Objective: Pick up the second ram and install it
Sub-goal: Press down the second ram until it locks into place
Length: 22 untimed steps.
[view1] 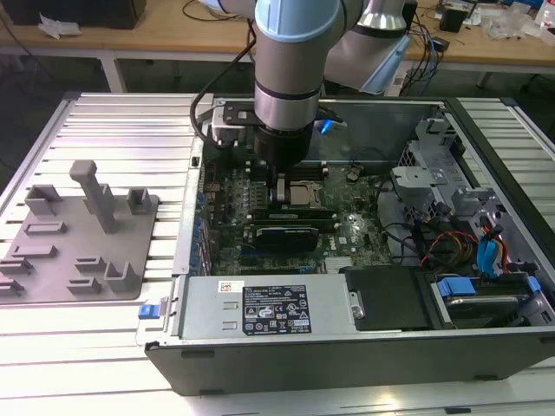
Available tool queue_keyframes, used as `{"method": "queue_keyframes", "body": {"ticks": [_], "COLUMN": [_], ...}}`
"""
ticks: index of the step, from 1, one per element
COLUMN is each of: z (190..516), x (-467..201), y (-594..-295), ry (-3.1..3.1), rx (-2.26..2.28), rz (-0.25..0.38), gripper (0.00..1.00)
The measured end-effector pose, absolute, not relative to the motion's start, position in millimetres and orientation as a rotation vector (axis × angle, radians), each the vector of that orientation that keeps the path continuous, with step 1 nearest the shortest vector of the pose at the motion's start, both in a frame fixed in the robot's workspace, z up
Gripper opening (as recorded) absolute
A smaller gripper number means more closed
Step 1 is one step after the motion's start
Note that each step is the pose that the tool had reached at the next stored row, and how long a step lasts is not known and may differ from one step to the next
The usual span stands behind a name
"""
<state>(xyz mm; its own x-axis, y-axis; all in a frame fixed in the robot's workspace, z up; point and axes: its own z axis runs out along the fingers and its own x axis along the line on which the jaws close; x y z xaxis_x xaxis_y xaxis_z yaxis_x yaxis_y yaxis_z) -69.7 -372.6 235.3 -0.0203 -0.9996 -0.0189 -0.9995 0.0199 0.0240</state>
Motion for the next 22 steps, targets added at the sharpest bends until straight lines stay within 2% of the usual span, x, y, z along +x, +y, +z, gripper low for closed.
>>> {"method": "queue_keyframes", "body": {"ticks": [20,22], "z": [228.4,236.4], "x": [-69.8,-69.8], "y": [-372.7,-372.6], "ry": [-2.241,-2.241], "rx": [2.196,2.196], "rz": [-0.047,-0.047], "gripper": [0.08,0.08]}}
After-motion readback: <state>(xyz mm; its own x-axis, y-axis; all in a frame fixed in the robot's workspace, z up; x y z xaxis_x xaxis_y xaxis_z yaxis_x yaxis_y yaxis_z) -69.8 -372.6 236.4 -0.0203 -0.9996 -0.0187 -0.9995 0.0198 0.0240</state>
